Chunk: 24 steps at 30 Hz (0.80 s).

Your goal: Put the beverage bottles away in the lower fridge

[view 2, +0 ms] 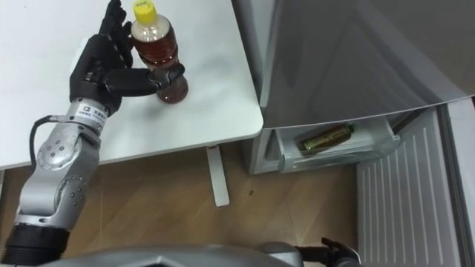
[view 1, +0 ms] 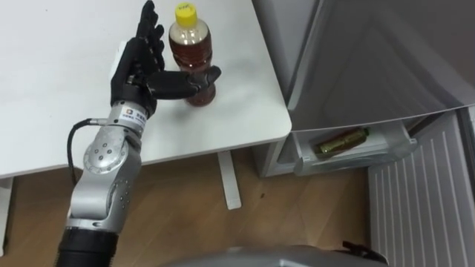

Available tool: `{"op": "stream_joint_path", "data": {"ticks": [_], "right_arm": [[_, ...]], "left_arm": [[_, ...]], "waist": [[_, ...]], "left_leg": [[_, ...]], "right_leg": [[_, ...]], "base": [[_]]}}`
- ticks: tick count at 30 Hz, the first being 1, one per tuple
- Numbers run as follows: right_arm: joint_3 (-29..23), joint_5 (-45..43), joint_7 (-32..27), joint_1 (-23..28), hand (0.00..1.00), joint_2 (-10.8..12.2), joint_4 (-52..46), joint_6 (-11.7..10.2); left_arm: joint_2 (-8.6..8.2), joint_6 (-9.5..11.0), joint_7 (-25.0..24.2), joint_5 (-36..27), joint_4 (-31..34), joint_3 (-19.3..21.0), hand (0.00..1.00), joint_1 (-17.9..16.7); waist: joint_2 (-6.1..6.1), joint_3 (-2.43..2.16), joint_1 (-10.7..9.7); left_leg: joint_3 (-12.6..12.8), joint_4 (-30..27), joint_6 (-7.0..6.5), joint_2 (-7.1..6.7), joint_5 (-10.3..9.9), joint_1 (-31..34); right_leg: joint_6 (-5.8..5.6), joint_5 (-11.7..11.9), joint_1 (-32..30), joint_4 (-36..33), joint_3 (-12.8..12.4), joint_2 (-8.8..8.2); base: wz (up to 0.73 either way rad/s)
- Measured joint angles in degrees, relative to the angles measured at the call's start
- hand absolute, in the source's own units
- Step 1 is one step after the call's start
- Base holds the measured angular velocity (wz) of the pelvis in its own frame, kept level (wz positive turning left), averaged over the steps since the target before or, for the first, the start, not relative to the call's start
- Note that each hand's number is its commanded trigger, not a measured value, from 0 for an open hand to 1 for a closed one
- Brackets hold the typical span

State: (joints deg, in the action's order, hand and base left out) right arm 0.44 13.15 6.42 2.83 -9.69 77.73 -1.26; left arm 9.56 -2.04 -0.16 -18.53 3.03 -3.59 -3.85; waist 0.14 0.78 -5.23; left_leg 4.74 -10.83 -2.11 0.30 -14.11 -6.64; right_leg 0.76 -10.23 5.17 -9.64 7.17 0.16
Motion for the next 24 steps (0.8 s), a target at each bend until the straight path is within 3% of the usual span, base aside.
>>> {"op": "stream_joint_path", "data": {"ticks": [2,3,4,24], "right_arm": [[0.00,0.00,0.03,0.01,0.00,-0.10,-0.11,0.00],[0.01,0.02,0.03,-0.02,0.00,-0.12,-0.12,0.00],[0.01,0.02,0.03,-0.07,0.00,-0.12,-0.12,0.00],[0.00,-0.25,0.73,-0.59,0.00,-0.18,-0.10,0.07]], "left_arm": [[0.00,0.00,0.00,0.00,0.00,0.01,0.54,0.00],[0.00,0.00,0.00,-0.01,0.00,0.01,0.72,0.00],[0.00,0.00,0.02,-0.01,0.00,0.01,1.00,0.00],[0.18,-0.03,1.98,0.02,-1.57,-1.27,1.00,1.06]], "waist": [[0.12,0.09,-0.04],[0.15,0.12,-0.11],[0.16,0.13,-0.21],[0.16,0.29,-1.96]], "left_leg": [[0.00,0.00,0.00,0.00,0.00,0.03],[-0.01,0.01,0.00,0.00,0.00,0.04],[-0.01,0.01,0.00,0.00,0.00,0.05],[0.08,0.05,0.00,-0.01,0.00,-0.22]], "right_leg": [[0.00,0.00,-0.05,-0.01,0.00,0.00],[0.00,0.00,-0.05,-0.02,0.01,0.00],[0.00,0.00,-0.06,-0.02,0.01,0.00],[-0.02,0.02,-0.06,-0.08,-1.09,0.10]], "base": [[0.00],[0.00],[0.00],[0.00]]}}
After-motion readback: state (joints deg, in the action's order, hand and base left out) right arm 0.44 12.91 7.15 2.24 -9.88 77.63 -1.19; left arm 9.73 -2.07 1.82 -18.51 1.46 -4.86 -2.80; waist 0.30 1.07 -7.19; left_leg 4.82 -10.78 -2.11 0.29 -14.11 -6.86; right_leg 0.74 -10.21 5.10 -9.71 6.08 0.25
